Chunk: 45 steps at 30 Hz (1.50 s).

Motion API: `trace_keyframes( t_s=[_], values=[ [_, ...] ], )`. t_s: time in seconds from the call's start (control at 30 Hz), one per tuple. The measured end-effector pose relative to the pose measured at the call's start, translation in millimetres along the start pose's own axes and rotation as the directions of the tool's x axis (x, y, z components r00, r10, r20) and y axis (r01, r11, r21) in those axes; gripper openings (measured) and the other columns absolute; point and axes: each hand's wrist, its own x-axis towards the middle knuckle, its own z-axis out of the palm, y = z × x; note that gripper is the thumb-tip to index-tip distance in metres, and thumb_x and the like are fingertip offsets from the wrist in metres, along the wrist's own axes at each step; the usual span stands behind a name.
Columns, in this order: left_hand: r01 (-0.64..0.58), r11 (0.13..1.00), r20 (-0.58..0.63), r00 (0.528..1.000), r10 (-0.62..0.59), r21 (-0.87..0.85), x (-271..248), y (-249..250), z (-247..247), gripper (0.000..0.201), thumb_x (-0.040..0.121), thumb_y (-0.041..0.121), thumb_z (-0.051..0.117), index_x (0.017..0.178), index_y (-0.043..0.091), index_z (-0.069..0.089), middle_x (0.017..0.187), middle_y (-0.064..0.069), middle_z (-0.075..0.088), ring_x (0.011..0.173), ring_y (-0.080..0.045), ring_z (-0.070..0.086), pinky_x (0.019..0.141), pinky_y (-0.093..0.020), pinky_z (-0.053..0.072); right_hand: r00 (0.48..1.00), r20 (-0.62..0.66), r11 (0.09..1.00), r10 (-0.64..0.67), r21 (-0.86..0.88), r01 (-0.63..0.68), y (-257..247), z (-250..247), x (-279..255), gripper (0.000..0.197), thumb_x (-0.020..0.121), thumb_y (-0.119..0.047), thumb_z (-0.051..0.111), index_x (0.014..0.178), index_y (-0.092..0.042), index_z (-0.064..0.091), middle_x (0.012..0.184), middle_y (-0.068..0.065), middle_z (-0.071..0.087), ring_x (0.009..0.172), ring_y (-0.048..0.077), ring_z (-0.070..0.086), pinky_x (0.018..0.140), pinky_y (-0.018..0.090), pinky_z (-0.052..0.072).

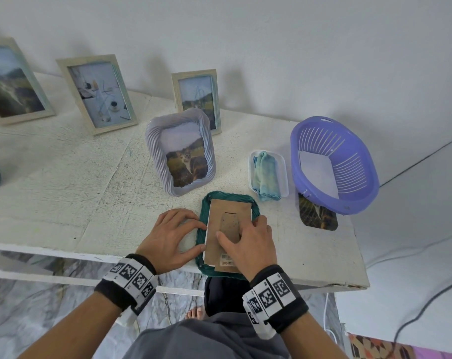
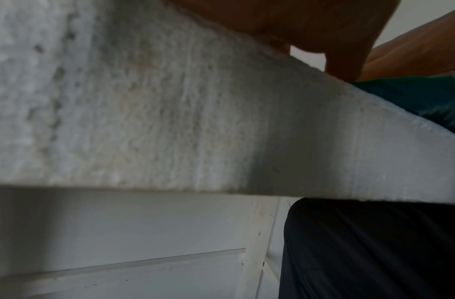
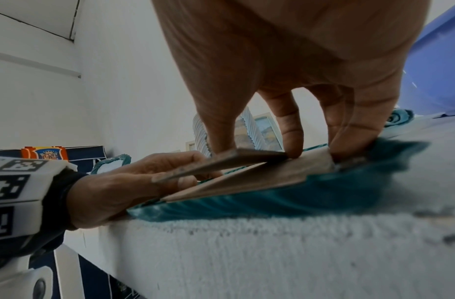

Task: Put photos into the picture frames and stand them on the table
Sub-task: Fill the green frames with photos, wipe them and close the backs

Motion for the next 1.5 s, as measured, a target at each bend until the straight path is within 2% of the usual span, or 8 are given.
trace_keyframes(
  t_s=[0.2,0.33,0.5,0.73,0.83,0.97,1.23,1.5],
  values=[
    [0.011,1.000,0.005,1.000,-0.011,-0.018,0.6,1.8,-1.4,0.041,0.087,0.063,0.053,0.115,0.035,0.062,0.122,0.013,0.050,0.121,-0.009,0.044,0.104,-0.038,0.035,0.999,0.027,0.999,-0.043,0.021,0.043,3.9,-4.3,-3.8,0.062,0.086,-0.061,0.049,0.132,-0.020,0.043,0.113,0.007,0.041,0.104,0.026,0.043,0.085,0.035,0.046],
    [0.036,0.997,-0.046,0.998,-0.040,-0.071,4.3,11.8,-5.5,0.041,0.087,0.052,0.054,0.121,0.029,0.060,0.136,0.003,0.046,0.127,-0.017,0.041,0.103,-0.042,0.035,0.994,0.000,0.991,-0.107,0.082,0.107,11.7,-15.0,-8.3,0.038,0.092,-0.047,0.049,0.115,-0.016,0.054,0.105,0.005,0.045,0.096,0.024,0.046,0.082,0.032,0.043],
    [-0.134,0.991,0.034,0.990,0.134,0.005,13.2,42.9,-0.5,0.037,0.094,0.046,0.050,0.125,0.030,0.061,0.143,0.001,0.047,0.132,-0.021,0.041,0.107,-0.042,0.032,0.967,-0.079,0.961,-0.241,0.121,0.250,46.8,-26.3,-15.7,0.009,0.091,-0.018,0.054,0.092,-0.015,0.063,0.089,0.002,0.054,0.083,0.025,0.055,0.073,0.032,0.046],
    [-0.157,0.987,0.167,0.975,0.149,0.036,16.9,48.1,10.4,0.032,0.093,0.053,0.047,0.118,0.040,0.062,0.142,0.004,0.049,0.132,-0.020,0.044,0.110,-0.051,0.030,0.955,-0.001,0.955,-0.297,0.027,0.297,74.0,-20.4,-43.3,0.017,0.087,-0.032,0.059,0.091,-0.017,0.064,0.096,-0.002,0.052,0.088,0.019,0.053,0.074,0.031,0.048],
    [-0.153,0.988,0.156,0.977,0.146,0.035,14.7,45.9,12.8,0.031,0.092,0.053,0.050,0.119,0.042,0.061,0.142,0.005,0.047,0.130,-0.020,0.044,0.109,-0.052,0.031,0.956,-0.054,0.958,-0.287,0.002,0.287,71.1,-11.9,-50.2,0.024,0.082,-0.036,0.065,0.088,-0.014,0.064,0.092,0.001,0.051,0.082,0.021,0.053,0.065,0.031,0.050],
    [-0.150,0.988,0.128,0.981,0.144,0.038,14.1,46.6,14.0,0.031,0.091,0.053,0.050,0.118,0.043,0.061,0.142,0.007,0.047,0.130,-0.020,0.045,0.112,-0.049,0.026,0.951,-0.112,0.958,-0.288,-0.046,0.284,63.9,-2.3,-56.1,0.023,0.077,-0.028,0.076,0.083,-0.010,0.063,0.084,0.002,0.051,0.071,0.021,0.055,0.056,0.026,0.046],
    [-0.145,0.988,0.123,0.983,0.137,0.058,13.5,45.3,13.4,0.031,0.091,0.056,0.049,0.118,0.046,0.061,0.142,0.009,0.046,0.131,-0.018,0.044,0.115,-0.049,0.021,0.931,-0.174,0.944,-0.323,0.007,0.329,64.0,3.9,-59.3,0.014,0.079,-0.013,0.073,0.082,-0.012,0.059,0.086,0.001,0.053,0.073,0.019,0.055,0.062,0.021,0.042],
    [-0.137,0.990,0.127,0.983,0.131,0.042,12.3,44.5,15.4,0.032,0.092,0.057,0.048,0.119,0.045,0.061,0.143,0.009,0.045,0.132,-0.017,0.043,0.115,-0.053,0.021,0.941,-0.203,0.937,-0.270,0.168,0.305,71.0,10.1,-58.3,0.014,0.084,-0.013,0.069,0.075,-0.010,0.059,0.085,-0.002,0.049,0.064,0.016,0.054,0.059,0.034,0.055]
  ],
)
